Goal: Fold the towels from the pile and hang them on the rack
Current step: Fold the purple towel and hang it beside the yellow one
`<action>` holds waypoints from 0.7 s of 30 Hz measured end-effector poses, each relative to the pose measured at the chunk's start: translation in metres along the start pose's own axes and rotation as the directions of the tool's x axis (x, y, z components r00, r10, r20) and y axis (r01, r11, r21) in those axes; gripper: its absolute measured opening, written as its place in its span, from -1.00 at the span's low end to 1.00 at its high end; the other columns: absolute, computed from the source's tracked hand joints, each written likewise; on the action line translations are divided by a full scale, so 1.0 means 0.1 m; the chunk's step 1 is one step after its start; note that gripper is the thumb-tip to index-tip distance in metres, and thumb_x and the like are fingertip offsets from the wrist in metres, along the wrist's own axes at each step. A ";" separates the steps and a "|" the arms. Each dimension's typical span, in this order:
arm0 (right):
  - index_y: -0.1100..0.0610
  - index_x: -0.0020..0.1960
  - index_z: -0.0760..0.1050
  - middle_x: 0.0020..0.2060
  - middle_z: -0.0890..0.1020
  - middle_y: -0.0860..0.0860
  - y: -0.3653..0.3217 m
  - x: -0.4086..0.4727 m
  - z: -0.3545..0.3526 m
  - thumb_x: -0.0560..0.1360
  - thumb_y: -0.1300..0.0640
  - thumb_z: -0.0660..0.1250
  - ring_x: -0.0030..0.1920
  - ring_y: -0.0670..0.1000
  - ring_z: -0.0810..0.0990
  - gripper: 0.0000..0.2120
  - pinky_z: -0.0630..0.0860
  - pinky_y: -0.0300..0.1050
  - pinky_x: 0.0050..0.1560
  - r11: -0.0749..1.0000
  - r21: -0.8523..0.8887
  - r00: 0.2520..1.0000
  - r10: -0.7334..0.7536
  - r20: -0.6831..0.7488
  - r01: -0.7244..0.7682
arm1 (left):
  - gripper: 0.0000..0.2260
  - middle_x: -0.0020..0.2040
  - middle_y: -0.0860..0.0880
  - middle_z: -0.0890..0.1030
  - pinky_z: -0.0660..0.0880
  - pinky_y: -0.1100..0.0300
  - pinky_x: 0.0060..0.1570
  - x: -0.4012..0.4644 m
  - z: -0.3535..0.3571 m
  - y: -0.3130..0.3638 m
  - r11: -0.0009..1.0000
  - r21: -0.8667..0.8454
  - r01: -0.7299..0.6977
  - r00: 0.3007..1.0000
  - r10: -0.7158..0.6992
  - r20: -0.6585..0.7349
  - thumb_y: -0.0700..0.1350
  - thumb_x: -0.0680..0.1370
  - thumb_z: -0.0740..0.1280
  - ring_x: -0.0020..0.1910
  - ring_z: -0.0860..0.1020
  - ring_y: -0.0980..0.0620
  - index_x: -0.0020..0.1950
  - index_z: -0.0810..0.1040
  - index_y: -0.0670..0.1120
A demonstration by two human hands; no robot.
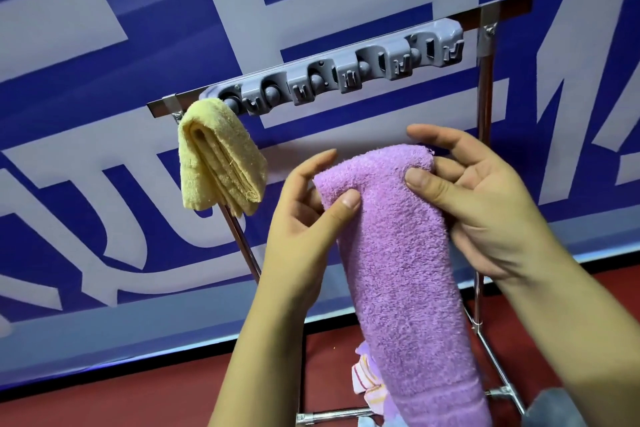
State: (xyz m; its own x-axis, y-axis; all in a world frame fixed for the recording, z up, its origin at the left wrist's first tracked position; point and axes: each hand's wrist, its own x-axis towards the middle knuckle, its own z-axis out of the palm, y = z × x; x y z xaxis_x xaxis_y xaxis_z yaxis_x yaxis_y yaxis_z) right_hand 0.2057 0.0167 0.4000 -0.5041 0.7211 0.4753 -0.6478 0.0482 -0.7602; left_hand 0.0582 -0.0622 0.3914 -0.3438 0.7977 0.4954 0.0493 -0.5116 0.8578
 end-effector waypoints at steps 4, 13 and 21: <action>-0.04 0.09 0.51 -0.20 0.71 -0.06 -0.03 -0.03 -0.05 0.31 0.19 0.40 -0.15 -0.13 0.66 -0.64 0.57 -0.26 -0.10 0.933 -0.345 0.995 -0.099 0.017 0.099 | -0.60 -0.24 0.05 0.66 0.53 0.28 -0.16 0.02 -0.02 0.02 0.999 -0.036 -0.020 1.000 0.019 -0.023 -0.34 0.40 0.34 -0.23 0.59 0.14 0.20 0.47 -0.05; -0.27 0.23 0.35 0.15 0.48 -0.24 -0.16 0.20 -0.10 0.36 -0.09 0.41 0.20 -0.29 0.45 -0.52 0.39 -0.33 0.25 0.470 -0.822 0.944 -0.096 0.315 0.322 | -0.52 -0.31 0.05 0.64 0.51 0.31 -0.22 0.12 -0.08 0.03 1.000 -0.022 0.008 1.000 -0.007 0.019 -0.37 0.40 0.36 -0.28 0.59 0.17 0.26 0.42 -0.06; -0.25 0.14 0.42 -0.02 0.59 -0.21 -0.40 0.65 0.16 0.46 0.06 0.36 0.04 -0.20 0.54 -0.68 0.47 -0.22 0.07 0.331 -0.831 0.769 0.333 0.546 0.447 | -0.51 -0.16 -0.08 0.67 0.52 0.05 0.01 0.27 -0.29 0.16 0.995 0.082 0.056 0.998 -0.053 -0.044 -0.29 0.35 0.42 -0.12 0.62 0.01 0.23 0.46 0.02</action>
State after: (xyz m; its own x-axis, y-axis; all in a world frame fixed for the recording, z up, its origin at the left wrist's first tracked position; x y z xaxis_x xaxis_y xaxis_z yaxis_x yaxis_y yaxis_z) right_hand 0.1897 0.0504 0.4685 -0.9150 0.1930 0.3542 0.0349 0.9127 -0.4072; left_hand 0.0225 -0.0577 0.4144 -0.3865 0.8089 0.4431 0.1070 -0.4378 0.8927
